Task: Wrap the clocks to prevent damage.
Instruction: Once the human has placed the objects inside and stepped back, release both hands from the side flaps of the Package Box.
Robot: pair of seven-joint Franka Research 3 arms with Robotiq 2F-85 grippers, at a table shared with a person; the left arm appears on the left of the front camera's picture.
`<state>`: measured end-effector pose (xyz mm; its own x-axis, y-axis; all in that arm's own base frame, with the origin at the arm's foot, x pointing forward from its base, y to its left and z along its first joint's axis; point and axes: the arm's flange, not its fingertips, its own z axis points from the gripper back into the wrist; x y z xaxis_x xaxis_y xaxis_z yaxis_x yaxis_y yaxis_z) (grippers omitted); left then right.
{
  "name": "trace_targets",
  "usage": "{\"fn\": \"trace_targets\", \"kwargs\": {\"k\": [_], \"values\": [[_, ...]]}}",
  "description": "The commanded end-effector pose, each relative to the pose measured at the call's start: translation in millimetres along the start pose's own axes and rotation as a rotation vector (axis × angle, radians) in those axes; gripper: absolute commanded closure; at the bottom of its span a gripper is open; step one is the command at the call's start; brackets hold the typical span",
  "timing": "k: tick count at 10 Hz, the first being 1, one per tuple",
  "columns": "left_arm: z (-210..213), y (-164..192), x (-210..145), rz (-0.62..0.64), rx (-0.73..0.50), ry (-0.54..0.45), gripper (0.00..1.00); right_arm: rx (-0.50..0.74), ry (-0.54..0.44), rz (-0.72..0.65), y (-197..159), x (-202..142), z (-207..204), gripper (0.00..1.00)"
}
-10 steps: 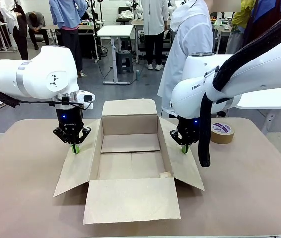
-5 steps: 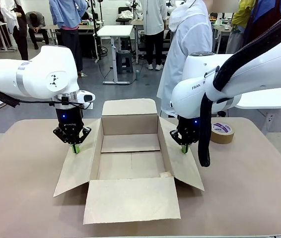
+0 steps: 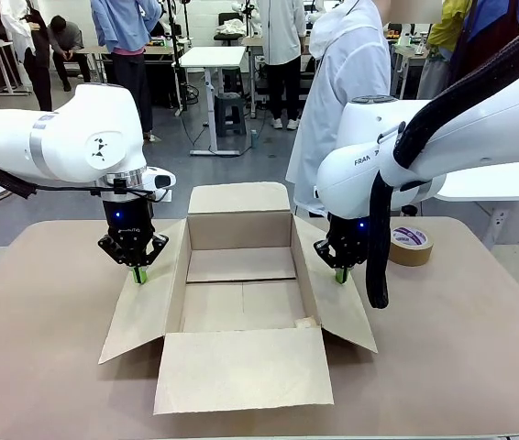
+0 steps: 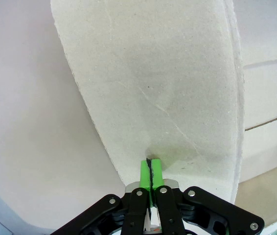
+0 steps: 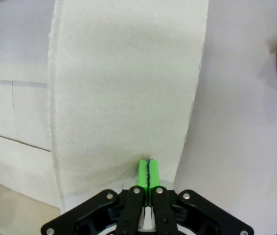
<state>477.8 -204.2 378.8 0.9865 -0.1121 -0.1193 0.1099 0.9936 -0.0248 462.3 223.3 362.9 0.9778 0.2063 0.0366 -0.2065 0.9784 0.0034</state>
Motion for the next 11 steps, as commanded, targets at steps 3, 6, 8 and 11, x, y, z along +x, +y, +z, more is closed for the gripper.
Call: {"fn": "trace_targets", "kwargs": {"k": [3,6,8,11], "values": [[0.2,1.5,-4.3,-0.003,0.009,-0.003,1.0,-0.014,0.006,-0.017,2.1,-0.3,-1.7,0.99],[0.2,1.5,-4.3,-0.003,0.009,-0.003,1.0,-0.014,0.006,-0.017,2.1,-0.3,-1.7,0.99],[0.2,1.5,-4.3,-0.003,0.009,-0.003,1.0,-0.014,0.006,-0.017,2.1,-0.3,-1.7,0.99],[0.2,1.5,-4.3,-0.003,0.009,-0.003,1.0,-0.014,0.006,-0.017,2.1,-0.3,-1.7,0.99]]}}
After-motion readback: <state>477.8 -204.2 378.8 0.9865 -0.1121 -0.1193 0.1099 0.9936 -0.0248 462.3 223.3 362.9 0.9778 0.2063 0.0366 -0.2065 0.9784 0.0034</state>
